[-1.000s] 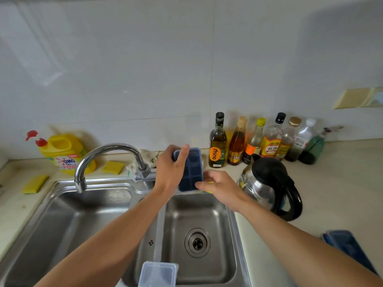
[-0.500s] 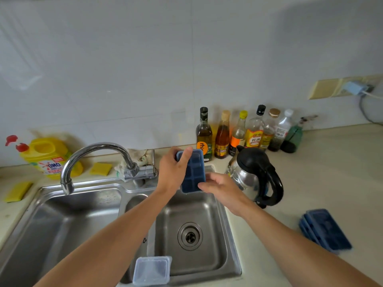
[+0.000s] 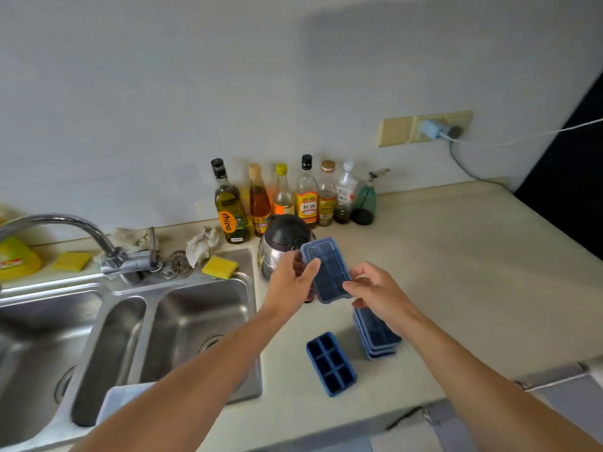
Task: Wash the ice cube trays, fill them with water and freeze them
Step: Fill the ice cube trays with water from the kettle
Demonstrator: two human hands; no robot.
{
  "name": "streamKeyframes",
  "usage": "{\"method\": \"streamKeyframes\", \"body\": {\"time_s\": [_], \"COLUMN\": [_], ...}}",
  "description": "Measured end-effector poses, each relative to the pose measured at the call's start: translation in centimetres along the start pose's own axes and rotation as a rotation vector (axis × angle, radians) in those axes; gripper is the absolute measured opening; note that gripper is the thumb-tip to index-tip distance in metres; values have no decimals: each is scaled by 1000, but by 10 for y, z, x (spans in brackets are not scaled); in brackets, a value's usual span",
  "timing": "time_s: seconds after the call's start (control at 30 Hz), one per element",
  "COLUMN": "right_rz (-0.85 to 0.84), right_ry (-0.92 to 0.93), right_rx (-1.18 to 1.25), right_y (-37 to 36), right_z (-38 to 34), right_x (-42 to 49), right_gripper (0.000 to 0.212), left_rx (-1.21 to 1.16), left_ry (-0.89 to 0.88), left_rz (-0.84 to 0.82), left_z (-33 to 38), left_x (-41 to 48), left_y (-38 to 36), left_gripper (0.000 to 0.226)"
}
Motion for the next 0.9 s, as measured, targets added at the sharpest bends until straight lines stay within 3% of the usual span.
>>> {"method": "streamKeyframes", "body": {"time_s": [0.07,0.17,0.27,0.4,0.77,0.9], "right_rz": [26,39,66,124,130,206], "right_ry": [-44,-92,-120,-135,-97,2], "right_rx": [-31,-110,-203,-263,-363,-450], "right_y": [25,49,62,72,69,71], "right_z": [17,40,58,72,97,94], "right_x": [-2,-8,-12,-14,-14,-17], "right_gripper": [6,7,8,9,11,10], "left_rx": [46,146,66,56,76,81], "left_ry": [11,51,212,330,354,368], "left_rz": [-17,-98,-209,-219,-178,-222], "left_z": [-5,-15,-22,-29,-42,-44], "left_x": [-13,-26,-36,-40,-47,-49], "left_y": [-25,-55,-81,-103,-114,-112], "left_gripper": [17,19,24,27,43,35]}}
Point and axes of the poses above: each hand's wrist, its own x-axis towards the middle knuckle, its own y-axis out of the back of the hand, z = x × y, the point moved 3 cm from there along x, towards the middle knuckle, and after that the axes turned 14 degrees about z, right-handed, at the moved point
